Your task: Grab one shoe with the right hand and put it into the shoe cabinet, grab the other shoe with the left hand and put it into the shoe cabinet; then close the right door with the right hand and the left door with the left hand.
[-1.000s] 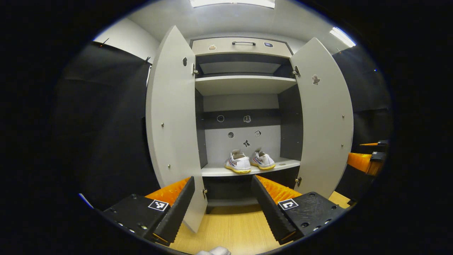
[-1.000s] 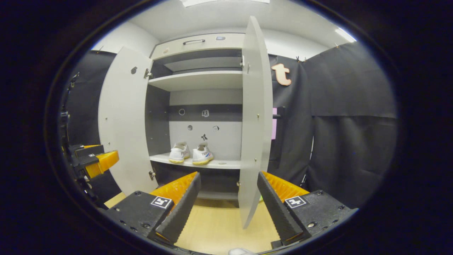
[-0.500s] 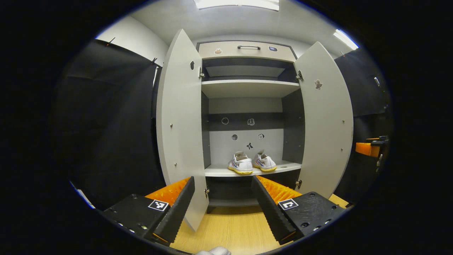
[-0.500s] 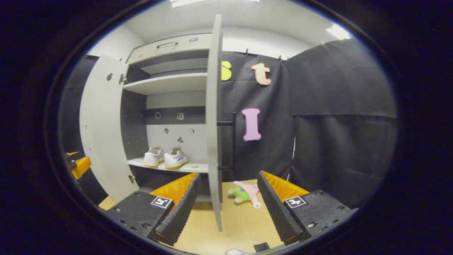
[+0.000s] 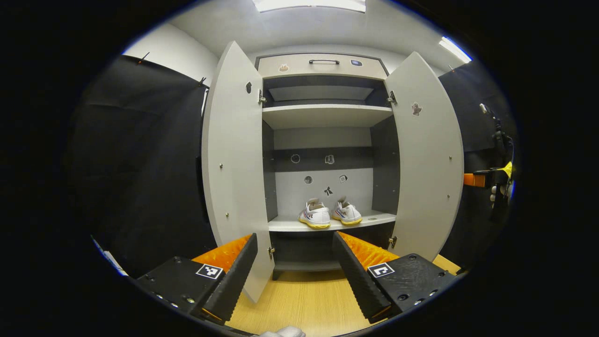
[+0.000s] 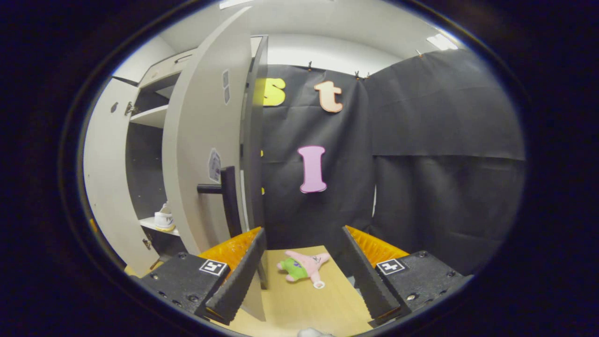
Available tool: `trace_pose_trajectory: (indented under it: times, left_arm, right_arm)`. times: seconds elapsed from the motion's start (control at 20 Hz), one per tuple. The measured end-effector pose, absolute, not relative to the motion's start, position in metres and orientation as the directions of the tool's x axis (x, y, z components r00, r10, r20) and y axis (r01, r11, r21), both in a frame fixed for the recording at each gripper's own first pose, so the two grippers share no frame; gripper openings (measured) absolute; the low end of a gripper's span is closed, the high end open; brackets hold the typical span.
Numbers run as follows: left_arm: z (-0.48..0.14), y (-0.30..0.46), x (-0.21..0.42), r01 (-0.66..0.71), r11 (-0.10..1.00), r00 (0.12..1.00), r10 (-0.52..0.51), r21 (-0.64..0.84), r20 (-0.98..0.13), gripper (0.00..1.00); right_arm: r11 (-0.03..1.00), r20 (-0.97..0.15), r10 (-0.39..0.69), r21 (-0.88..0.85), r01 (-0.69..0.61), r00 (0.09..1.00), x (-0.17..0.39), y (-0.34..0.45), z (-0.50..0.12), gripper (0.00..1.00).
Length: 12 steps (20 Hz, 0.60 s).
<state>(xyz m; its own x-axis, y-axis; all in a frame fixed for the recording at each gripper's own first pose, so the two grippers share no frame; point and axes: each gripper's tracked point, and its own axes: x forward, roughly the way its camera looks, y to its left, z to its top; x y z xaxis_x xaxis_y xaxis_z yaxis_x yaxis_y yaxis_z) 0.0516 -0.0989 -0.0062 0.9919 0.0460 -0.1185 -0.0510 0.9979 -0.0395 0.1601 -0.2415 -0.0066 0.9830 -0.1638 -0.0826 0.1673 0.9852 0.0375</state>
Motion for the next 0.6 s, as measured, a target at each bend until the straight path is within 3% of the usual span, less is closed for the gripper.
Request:
trace_pose_trajectory:
  times: [0.25, 0.3, 0.6]
  left_arm:
    - [-0.01, -0.099, 0.052, -0.051, 0.998, 0.99, 0.044, -0.047, -0.13, 0.96]
    - [-0.011, -0.098, 0.052, -0.054, 0.997, 0.99, 0.047, -0.05, -0.136, 1.0]
    - [-0.009, -0.081, 0.05, -0.076, 0.996, 0.989, 0.07, -0.047, -0.133, 0.96]
  right_arm:
    - [0.993, -0.08, -0.118, 0.003, 0.119, 0.99, 0.162, -0.215, 0.0, 0.84]
    - [0.994, -0.082, -0.109, 0.009, 0.11, 0.991, 0.161, -0.209, 0.0, 0.84]
    - [1.0, -0.073, 0.024, 0.022, -0.022, 0.997, 0.166, -0.137, 0.0, 0.84]
